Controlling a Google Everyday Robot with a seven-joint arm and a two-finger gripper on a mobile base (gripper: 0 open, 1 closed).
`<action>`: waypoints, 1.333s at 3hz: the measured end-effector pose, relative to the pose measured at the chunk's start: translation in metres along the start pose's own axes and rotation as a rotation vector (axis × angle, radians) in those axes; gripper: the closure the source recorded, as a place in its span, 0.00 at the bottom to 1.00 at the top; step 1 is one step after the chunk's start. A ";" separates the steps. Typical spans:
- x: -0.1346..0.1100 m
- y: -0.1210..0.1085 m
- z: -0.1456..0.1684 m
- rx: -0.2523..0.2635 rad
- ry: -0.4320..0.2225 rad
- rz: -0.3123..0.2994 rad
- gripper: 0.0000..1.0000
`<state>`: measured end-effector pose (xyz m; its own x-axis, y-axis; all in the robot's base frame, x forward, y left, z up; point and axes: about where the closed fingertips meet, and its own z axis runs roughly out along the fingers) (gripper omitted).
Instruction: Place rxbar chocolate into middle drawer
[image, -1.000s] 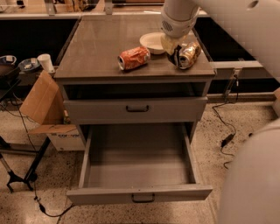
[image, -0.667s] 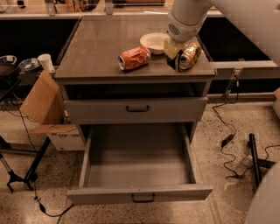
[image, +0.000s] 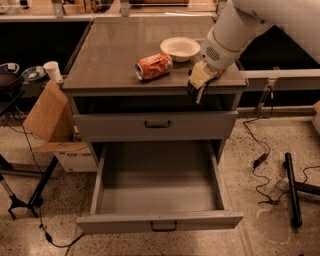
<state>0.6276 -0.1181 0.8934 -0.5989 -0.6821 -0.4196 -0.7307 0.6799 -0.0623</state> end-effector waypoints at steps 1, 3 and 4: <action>0.022 0.013 0.027 -0.140 -0.033 0.014 1.00; 0.058 0.040 0.106 -0.362 -0.017 0.098 1.00; 0.074 0.056 0.149 -0.446 0.000 0.169 1.00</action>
Offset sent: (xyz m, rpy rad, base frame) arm -0.0349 0.0089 -0.1174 0.3152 0.2639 0.1001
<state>0.5906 -0.0906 0.7239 -0.7212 -0.5720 -0.3907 -0.6927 0.5990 0.4017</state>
